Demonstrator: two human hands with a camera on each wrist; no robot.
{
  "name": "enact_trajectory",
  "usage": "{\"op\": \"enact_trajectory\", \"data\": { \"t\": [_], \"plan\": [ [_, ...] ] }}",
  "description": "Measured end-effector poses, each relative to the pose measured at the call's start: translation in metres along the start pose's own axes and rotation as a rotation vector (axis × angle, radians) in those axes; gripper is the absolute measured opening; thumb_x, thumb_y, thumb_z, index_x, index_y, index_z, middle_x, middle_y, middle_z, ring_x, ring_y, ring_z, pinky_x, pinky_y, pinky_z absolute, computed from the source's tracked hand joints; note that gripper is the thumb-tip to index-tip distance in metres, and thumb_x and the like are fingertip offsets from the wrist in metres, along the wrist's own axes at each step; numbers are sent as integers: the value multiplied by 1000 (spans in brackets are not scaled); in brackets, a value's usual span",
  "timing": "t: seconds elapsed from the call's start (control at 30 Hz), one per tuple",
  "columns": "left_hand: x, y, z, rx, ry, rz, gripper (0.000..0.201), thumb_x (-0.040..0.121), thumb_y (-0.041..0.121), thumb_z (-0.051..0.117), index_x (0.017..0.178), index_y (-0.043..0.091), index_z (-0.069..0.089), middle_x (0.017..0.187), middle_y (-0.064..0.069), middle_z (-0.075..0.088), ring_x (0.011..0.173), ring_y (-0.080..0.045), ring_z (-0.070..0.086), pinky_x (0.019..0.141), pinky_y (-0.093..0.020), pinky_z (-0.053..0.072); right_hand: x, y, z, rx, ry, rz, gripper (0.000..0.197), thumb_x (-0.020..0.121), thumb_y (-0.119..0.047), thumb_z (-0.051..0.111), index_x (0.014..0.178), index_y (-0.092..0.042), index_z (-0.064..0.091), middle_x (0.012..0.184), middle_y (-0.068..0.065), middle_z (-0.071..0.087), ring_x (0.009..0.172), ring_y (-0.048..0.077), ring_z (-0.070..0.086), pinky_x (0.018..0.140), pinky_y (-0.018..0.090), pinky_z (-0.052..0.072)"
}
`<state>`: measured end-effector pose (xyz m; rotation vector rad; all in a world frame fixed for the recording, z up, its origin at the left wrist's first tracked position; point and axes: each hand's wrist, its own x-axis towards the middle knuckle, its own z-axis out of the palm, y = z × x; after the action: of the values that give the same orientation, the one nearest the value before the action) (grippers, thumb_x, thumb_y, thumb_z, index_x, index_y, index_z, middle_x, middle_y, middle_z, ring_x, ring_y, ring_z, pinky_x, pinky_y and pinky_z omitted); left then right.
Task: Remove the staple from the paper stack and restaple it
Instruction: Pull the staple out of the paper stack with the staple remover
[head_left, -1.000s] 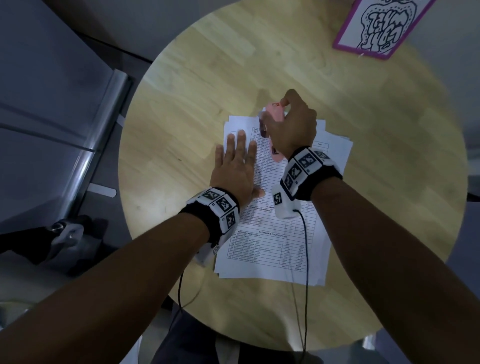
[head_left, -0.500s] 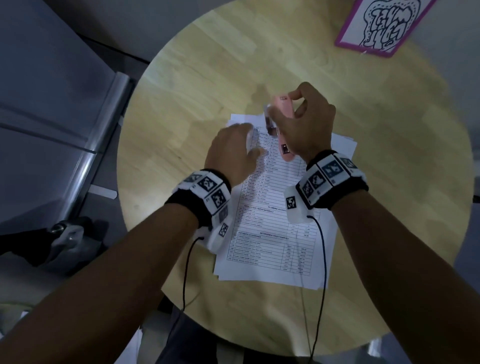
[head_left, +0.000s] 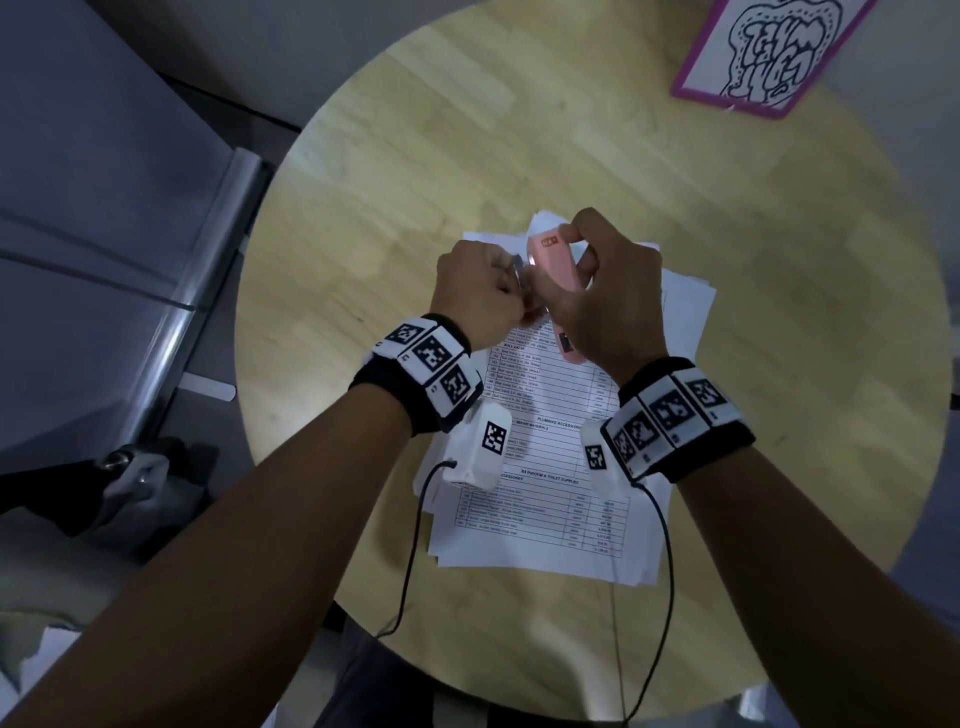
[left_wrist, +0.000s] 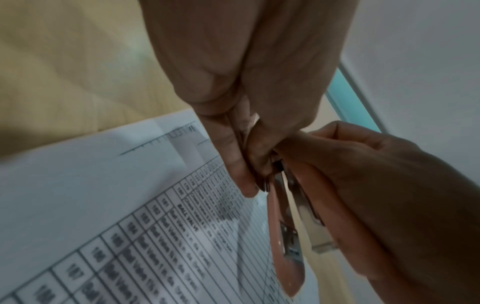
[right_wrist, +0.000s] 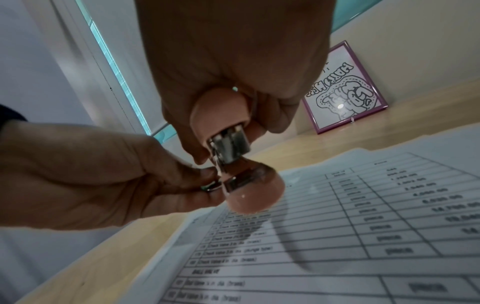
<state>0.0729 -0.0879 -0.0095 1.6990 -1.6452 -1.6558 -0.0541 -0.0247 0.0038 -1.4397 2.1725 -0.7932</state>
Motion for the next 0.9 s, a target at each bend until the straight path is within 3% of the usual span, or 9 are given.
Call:
{"op": "enact_trajectory", "data": {
  "t": [0.07,0.23,0.37,0.43,0.53,0.6,0.67,0.77,0.9],
  "plan": [
    [-3,0,-3,-113,-68,-48,14,68,-17,75,71,-11,63,71,-21,68,72,-34,72,65,-41,63,-1,-1,-1,6,-17,-13,34,84,-38,78,102,-13,64,61,5,61,59,29,61,57,40,52],
    [-4,-6,-11,-285,-118,-98,11,78,-12,72,84,-18,65,73,-26,68,66,-37,73,70,-47,62,-2,0,-2,-5,-76,-26,33,81,-38,80,102,-17,66,57,4,62,53,25,60,54,39,52],
    [-1,-13,-22,-293,18,-95,1,81,-12,69,80,-13,70,77,-25,72,68,-38,74,65,-39,63,-4,10,0,47,-149,-9,33,80,-37,84,102,-17,68,54,-15,56,44,0,54,47,15,36],
    [6,-20,-29,-223,96,-45,10,83,-11,66,74,-8,71,74,-19,73,63,-31,74,62,-35,63,-6,16,1,48,-127,24,33,81,-41,84,101,-19,69,56,-14,58,45,-1,54,49,14,36],
    [6,-29,-32,183,116,204,19,83,1,68,69,12,75,69,0,72,63,-14,71,66,-14,54,-2,19,10,29,-38,86,30,81,-43,82,97,-21,68,55,-17,56,45,-2,54,46,10,37],
    [-4,-34,-24,412,88,351,17,82,6,70,71,17,78,89,1,75,81,-11,67,81,-17,51,4,16,18,-10,-4,99,31,81,-43,81,97,-21,66,53,-17,53,48,0,55,50,21,44],
    [-15,-40,-15,521,33,393,16,83,3,69,80,16,78,124,-1,68,111,-17,62,99,-20,40,10,14,24,-40,6,99,31,79,-42,80,96,-20,65,52,-15,53,53,14,62,55,28,48],
    [-21,-53,-7,622,-97,398,16,84,-1,64,84,13,71,151,-3,46,144,-19,35,104,-26,37,13,15,31,-54,0,83,31,79,-40,78,96,-18,65,50,-15,52,57,20,64,54,28,46],
    [-26,-52,-1,674,-163,350,16,82,-5,63,89,9,59,161,-11,25,151,-28,15,105,-46,44,15,15,34,-73,-5,87,31,80,-41,77,97,-19,64,50,-16,51,59,20,63,54,24,38]
  ]
}}
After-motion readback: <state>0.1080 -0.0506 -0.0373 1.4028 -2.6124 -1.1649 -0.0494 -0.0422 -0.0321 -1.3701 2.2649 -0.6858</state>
